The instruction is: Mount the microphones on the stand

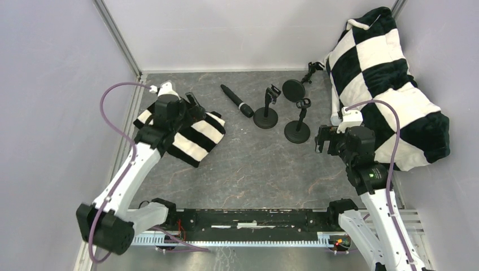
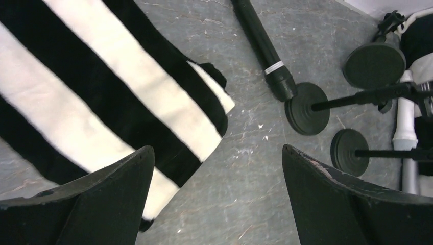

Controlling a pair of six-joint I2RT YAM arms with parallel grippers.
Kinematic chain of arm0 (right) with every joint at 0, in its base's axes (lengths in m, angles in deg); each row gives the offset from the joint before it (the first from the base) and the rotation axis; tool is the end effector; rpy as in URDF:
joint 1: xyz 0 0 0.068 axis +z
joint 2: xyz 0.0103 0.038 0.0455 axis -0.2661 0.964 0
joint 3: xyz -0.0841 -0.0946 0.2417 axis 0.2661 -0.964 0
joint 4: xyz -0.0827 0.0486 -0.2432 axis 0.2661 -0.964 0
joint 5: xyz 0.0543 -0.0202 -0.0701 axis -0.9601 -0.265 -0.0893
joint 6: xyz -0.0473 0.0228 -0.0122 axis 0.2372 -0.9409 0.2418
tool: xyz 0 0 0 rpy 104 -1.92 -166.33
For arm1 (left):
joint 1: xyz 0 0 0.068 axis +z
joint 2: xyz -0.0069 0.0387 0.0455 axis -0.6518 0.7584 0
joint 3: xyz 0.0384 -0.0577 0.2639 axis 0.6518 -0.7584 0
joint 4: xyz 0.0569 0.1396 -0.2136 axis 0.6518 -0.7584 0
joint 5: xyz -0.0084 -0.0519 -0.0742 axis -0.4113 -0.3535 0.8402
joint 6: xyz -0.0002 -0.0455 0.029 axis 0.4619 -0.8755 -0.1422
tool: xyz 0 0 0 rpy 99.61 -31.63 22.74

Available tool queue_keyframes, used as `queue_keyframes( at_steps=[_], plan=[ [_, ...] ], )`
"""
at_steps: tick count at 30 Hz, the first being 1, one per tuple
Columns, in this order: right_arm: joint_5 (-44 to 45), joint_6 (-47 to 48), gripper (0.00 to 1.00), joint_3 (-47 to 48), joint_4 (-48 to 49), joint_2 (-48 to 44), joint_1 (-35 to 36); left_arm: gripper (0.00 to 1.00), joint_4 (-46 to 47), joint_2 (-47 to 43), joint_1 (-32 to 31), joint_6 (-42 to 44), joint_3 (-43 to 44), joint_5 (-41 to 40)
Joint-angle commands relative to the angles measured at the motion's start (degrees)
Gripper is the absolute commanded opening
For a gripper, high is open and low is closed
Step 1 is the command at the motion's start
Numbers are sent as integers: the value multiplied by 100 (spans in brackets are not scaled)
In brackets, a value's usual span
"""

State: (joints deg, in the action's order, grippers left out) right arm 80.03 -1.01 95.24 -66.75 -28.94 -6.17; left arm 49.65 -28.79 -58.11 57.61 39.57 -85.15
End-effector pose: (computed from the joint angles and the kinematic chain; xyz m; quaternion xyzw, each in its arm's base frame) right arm 0.1446 0.0210 0.3045 0.0111 0.8543 0.0490 0.5174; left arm 0.2201 -0.0625 0.3335 -0.1565 0.8456 -0.1415 0.4903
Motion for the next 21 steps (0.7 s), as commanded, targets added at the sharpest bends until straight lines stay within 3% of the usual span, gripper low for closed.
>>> queue_keyframes(
  at_steps=[1, 8, 12, 21],
  plan=[
    [-183, -4, 98, 141, -77, -177, -13, 100, 788, 897, -156, -569, 533, -46],
    [-180, -36, 98, 85, -133, -276, -9, 100, 1041, 2476, -849, -836, 1391, -787],
    [-240, -103, 98, 2, -108, -347, -18, 100, 1358, 3340, -1002, -1246, 1766, -748],
    [-229, -99, 98, -133, -180, -479, -15, 100, 842, 5431, -1362, -1451, 3474, -1313]
  ],
)
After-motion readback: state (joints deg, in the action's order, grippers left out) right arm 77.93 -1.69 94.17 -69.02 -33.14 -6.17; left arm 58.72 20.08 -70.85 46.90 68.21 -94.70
